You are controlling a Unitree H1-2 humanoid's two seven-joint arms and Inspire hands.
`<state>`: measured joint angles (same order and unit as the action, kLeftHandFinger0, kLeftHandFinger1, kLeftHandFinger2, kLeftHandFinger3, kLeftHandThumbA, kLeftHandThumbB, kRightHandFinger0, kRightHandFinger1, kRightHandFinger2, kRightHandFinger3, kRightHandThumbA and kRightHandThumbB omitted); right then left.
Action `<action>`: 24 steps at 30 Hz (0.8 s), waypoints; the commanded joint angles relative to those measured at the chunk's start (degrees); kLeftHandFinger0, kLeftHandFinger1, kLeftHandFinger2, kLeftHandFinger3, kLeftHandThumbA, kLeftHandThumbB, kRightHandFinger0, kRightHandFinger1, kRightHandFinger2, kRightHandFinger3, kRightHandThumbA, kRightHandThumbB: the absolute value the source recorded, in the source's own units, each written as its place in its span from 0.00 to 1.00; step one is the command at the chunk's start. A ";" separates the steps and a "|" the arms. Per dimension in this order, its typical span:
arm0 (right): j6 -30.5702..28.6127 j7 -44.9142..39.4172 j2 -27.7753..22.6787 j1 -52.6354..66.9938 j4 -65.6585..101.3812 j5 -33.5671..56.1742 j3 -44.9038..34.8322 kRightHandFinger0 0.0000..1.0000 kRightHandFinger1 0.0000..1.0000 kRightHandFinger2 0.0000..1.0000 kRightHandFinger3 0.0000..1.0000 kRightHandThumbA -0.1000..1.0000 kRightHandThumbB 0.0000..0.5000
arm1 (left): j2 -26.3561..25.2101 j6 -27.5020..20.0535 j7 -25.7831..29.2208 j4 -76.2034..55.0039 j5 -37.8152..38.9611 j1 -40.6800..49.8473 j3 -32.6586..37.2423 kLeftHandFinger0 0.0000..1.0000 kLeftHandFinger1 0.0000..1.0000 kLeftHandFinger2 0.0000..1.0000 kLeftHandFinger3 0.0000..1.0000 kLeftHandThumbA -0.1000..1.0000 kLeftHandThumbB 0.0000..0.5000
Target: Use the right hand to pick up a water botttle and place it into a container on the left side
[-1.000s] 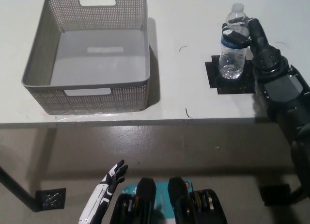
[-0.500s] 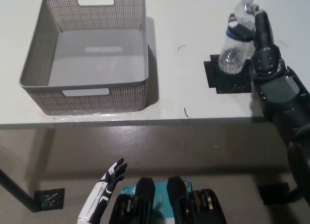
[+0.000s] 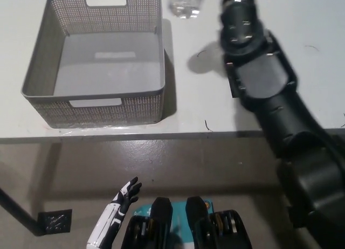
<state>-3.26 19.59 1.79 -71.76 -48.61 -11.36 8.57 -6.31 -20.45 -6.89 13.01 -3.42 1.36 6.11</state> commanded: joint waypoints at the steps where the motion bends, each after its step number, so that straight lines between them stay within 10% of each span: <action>1: -2.69 1.07 2.89 -4.51 2.19 -3.44 1.98 0.00 0.29 0.75 0.92 0.00 0.23 | -0.26 -2.28 -0.71 -0.50 -0.02 -0.29 0.53 1.00 1.00 1.00 1.00 1.00 0.69; 3: -4.48 1.61 4.93 -4.21 1.58 -3.62 2.49 0.00 0.02 0.47 0.78 0.00 0.24 | -0.27 -3.03 -0.93 -0.28 0.10 -0.09 0.75 1.00 1.00 1.00 1.00 1.00 0.64; 5: -7.04 2.99 7.25 -3.59 0.25 -4.42 3.30 0.00 0.01 0.55 0.83 0.00 0.22 | -0.31 -2.10 -0.97 -1.04 0.12 0.03 0.82 1.00 1.00 1.00 1.00 1.00 0.68; 15: -9.92 7.01 7.74 1.68 -6.96 -13.02 11.55 0.00 0.46 0.83 0.98 0.00 0.27 | -0.63 -0.40 -2.62 -1.28 1.38 -0.94 1.55 1.00 1.00 1.00 1.00 1.00 0.68; 23: -12.66 8.98 6.72 5.10 -13.17 -14.05 13.37 0.05 0.43 0.77 0.83 0.00 0.33 | -0.85 -0.55 -2.61 -1.50 0.34 -0.66 2.26 1.00 1.00 1.00 1.00 1.00 0.68; 24: -12.23 8.51 6.70 5.61 -13.07 -13.86 13.18 0.18 0.53 0.84 0.85 0.25 0.38 | -0.89 -0.94 -2.87 -1.39 0.67 -0.73 2.33 1.00 1.00 1.00 1.00 1.00 0.67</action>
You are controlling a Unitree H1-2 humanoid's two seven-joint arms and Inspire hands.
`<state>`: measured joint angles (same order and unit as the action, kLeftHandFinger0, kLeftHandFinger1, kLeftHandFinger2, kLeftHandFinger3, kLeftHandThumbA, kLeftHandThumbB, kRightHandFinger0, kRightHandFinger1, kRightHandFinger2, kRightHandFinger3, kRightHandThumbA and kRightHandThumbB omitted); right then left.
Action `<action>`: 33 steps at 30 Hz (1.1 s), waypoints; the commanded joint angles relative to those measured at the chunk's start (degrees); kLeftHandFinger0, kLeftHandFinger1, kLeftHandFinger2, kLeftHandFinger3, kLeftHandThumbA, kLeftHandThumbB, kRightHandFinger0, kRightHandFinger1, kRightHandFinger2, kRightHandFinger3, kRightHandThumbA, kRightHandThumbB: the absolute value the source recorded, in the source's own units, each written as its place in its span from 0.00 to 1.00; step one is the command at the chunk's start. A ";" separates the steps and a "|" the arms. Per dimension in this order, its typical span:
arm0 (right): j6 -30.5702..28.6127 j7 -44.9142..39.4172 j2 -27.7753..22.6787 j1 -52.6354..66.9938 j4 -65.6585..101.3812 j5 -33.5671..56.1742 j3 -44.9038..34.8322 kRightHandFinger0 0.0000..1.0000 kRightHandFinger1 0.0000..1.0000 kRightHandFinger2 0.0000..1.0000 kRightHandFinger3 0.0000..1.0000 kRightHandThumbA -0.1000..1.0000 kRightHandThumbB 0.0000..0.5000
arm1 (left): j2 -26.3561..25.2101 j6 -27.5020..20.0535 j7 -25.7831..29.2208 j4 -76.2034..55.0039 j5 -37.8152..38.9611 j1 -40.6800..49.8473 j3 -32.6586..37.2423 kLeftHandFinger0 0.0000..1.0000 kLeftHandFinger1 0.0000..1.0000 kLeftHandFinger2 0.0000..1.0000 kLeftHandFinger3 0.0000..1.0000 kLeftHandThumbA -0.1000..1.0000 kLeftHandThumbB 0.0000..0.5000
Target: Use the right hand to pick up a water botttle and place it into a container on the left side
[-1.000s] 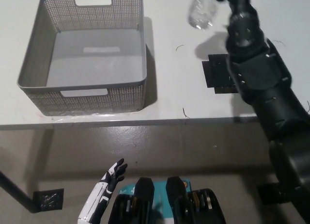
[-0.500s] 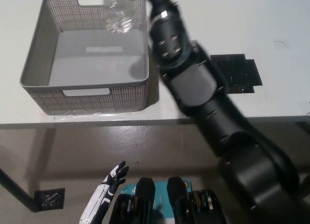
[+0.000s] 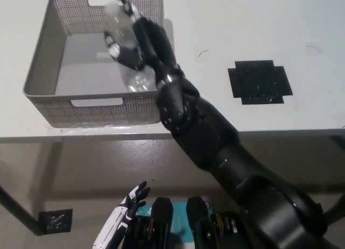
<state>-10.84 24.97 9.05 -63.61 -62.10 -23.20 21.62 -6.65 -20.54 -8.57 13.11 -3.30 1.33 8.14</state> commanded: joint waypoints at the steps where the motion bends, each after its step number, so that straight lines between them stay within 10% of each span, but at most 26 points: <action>1: -4.67 1.92 -0.97 -2.81 0.40 -1.97 0.23 0.27 0.61 0.89 0.94 0.48 0.48 | -0.47 -0.83 -1.16 -1.28 0.42 -1.28 0.31 1.00 1.00 1.00 1.00 1.00 0.68; 3: -4.49 -6.02 -1.93 -1.55 2.97 0.16 0.17 0.74 1.00 1.00 1.00 0.79 0.67 | -0.50 -0.40 -1.20 -1.86 -0.19 -0.72 0.59 1.00 1.00 1.00 1.00 1.00 0.68; 4: -4.79 -9.33 -2.44 -0.54 4.16 0.79 0.52 1.00 1.00 1.00 1.00 0.89 0.78 | -0.44 -0.18 -1.27 -2.20 -0.32 -0.18 0.75 1.00 1.00 1.00 1.00 1.00 0.69; 10: -0.51 -15.24 -4.16 1.99 10.64 -0.28 1.90 1.00 1.00 1.00 1.00 1.00 0.94 | -0.39 -0.67 -1.62 -1.92 0.47 0.29 0.73 1.00 1.00 1.00 1.00 1.00 0.67; 33: 11.67 -25.79 -16.18 18.62 67.28 7.61 -10.93 1.00 1.00 1.00 1.00 1.00 0.87 | -1.08 -1.54 -2.58 -1.10 0.89 0.32 0.40 1.00 1.00 1.00 1.00 1.00 0.70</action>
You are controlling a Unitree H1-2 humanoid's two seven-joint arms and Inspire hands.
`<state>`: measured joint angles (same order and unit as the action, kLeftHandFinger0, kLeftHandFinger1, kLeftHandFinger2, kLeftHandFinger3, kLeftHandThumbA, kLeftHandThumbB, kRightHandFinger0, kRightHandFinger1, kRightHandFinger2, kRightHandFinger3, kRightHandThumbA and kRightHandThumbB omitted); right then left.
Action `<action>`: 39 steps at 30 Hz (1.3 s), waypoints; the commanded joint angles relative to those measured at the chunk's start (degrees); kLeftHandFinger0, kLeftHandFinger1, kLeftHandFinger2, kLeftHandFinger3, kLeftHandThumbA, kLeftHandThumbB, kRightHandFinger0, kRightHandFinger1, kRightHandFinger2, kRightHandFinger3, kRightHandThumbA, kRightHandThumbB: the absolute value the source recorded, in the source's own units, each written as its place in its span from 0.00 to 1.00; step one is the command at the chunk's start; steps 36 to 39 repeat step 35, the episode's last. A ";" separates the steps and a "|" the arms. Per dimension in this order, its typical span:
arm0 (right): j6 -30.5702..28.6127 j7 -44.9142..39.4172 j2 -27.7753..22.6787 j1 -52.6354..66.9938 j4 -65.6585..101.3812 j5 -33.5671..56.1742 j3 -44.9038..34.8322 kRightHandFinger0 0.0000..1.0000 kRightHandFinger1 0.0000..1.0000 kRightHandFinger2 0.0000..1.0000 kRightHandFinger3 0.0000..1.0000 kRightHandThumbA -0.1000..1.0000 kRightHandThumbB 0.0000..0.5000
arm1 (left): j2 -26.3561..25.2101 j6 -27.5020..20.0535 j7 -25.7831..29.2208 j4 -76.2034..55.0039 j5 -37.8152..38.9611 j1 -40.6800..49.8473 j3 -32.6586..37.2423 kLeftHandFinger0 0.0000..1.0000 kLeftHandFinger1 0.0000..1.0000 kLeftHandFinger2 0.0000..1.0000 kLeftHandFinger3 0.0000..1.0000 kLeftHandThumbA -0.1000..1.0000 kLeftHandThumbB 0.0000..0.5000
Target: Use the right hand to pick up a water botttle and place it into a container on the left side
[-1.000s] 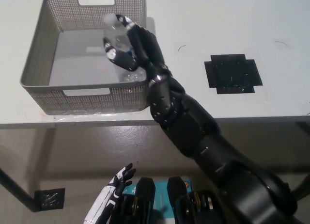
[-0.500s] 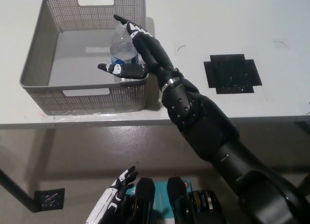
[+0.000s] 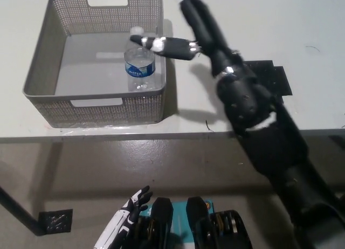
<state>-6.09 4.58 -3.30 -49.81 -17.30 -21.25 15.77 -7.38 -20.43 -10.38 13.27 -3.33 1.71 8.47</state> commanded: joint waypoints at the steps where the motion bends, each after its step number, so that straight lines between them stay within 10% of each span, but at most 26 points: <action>1: 6.80 -5.35 -4.45 6.26 24.95 5.55 -5.55 1.00 1.00 1.00 1.00 1.00 0.85 | -0.22 -1.63 -0.63 -1.14 0.98 -0.28 -0.05 1.00 1.00 1.00 1.00 1.00 0.71; 17: -7.41 -2.92 -10.94 45.93 34.86 14.93 -12.71 1.00 1.00 1.00 1.00 1.00 0.73 | 0.03 -1.77 2.00 0.59 -1.32 -0.43 -1.47 1.00 1.00 1.00 1.00 1.00 0.75; 39: -14.99 -7.23 -9.64 54.71 18.93 25.36 -14.28 1.00 1.00 1.00 1.00 0.96 0.78 | 1.44 -3.28 3.87 0.75 0.71 0.21 -6.05 1.00 1.00 1.00 1.00 1.00 0.68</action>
